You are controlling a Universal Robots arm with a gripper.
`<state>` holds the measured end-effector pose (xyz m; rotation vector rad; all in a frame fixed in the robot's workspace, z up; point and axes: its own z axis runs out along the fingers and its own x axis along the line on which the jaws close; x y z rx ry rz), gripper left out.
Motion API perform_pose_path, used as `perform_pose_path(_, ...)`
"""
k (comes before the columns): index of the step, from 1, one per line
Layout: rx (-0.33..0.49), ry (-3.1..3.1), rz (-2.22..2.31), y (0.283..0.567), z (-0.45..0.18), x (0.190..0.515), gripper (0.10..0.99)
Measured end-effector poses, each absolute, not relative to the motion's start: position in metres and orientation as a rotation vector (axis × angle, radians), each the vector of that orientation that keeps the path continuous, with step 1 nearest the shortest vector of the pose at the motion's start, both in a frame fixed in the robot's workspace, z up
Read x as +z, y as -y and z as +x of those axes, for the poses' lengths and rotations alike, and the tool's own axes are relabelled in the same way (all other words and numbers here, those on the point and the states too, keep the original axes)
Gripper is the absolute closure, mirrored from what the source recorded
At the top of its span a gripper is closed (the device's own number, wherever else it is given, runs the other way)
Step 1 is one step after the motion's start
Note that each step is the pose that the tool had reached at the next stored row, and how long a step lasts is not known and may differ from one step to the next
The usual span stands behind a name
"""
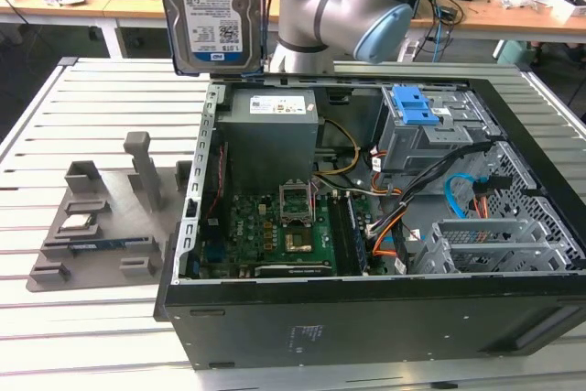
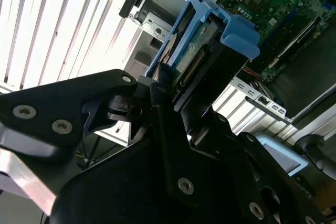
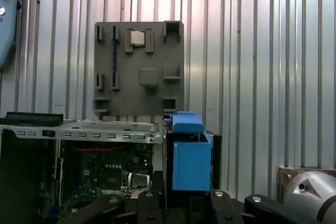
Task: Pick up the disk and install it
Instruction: 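Pick up the disk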
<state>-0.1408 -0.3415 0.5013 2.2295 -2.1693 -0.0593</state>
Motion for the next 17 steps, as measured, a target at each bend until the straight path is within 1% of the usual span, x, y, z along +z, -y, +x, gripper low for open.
perform_pose_path(17,-0.059,2.169,2.23,0.342,-0.085,0.501,0.737)
